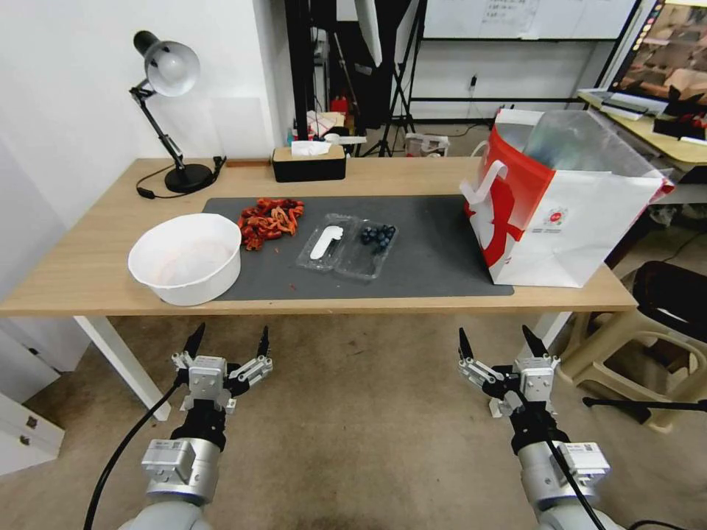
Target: Close the takeout container lid, then place the container into the takeout bag.
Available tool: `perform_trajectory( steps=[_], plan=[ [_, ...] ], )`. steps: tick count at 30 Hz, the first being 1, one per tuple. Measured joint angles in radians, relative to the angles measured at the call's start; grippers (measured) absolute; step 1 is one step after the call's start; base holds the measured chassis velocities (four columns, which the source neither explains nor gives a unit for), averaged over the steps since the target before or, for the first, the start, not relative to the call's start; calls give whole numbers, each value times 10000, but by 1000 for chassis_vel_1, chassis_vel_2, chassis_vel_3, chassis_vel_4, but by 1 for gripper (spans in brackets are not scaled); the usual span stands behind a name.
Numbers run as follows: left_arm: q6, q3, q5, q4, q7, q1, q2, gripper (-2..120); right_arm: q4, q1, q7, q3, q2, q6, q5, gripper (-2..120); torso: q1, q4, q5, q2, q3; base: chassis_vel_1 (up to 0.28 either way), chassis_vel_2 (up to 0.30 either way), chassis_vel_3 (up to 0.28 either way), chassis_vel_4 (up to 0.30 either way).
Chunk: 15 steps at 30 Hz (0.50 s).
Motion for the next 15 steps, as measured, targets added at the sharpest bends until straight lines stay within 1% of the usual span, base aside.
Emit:
perform_trajectory(
  steps=[15],
  plan=[
    [0, 0, 0, 0, 0, 0, 0, 100, 0, 0, 0, 0, 0, 0, 0, 100, 0, 0, -1, 0, 0, 0, 0, 0, 0]
  ],
)
